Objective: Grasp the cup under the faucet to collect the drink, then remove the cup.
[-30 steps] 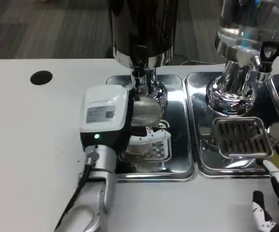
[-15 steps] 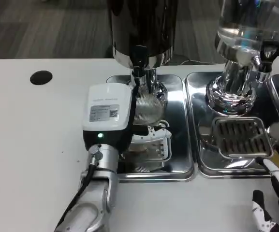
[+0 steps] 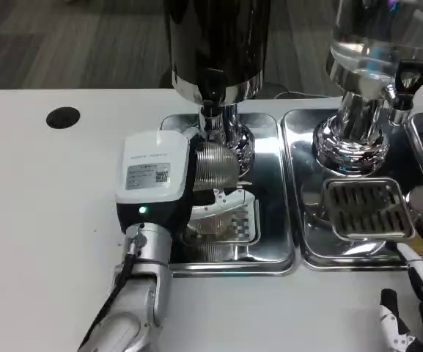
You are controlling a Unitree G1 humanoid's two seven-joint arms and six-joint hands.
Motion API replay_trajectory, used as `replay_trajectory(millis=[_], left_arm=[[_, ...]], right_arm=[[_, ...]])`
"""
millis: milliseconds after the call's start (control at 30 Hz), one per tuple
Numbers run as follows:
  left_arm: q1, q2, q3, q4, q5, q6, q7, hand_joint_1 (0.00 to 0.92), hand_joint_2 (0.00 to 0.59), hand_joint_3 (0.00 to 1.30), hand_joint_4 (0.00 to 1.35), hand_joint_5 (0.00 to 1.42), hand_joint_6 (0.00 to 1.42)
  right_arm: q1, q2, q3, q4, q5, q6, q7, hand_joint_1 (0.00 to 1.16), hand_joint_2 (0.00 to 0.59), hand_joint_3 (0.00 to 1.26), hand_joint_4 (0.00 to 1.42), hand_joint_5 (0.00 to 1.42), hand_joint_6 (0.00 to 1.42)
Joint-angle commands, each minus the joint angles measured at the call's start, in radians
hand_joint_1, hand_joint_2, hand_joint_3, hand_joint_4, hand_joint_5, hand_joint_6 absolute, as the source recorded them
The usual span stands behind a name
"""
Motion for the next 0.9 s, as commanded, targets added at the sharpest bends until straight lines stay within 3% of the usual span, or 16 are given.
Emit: replay_trajectory(millis=[33, 300, 433, 900], left_arm=[[-0.001, 0.001, -0.006, 0.016, 0.011, 0.010, 0.018, 0.021, 0.082, 0.50, 0.42, 0.68, 0.94], [0.010, 0.002, -0.013, -0.012, 0.016, 0.023, 0.042, 0.000, 0.060, 0.37, 0.25, 0.55, 0.82], [0.025, 0.010, -0.007, -0.039, 0.010, 0.016, 0.049, 0.000, 0.050, 0.33, 0.18, 0.47, 0.67], [0.121, 0.060, 0.026, -0.211, 0.007, -0.015, 0.041, 0.000, 0.019, 0.23, 0.14, 0.39, 0.53]], right_arm=[[0.001, -0.005, -0.015, 0.004, 0.018, -0.009, 0.000, 0.23, 0.502, 0.20, 0.00, 0.00, 0.08], [0.009, -0.005, -0.013, 0.004, 0.019, -0.011, -0.002, 0.23, 0.503, 0.20, 0.00, 0.00, 0.08], [0.009, -0.004, -0.012, 0.001, 0.017, -0.010, -0.002, 0.22, 0.503, 0.20, 0.00, 0.00, 0.08], [0.013, -0.002, -0.009, -0.019, 0.006, -0.008, -0.004, 0.22, 0.503, 0.20, 0.00, 0.00, 0.07]])
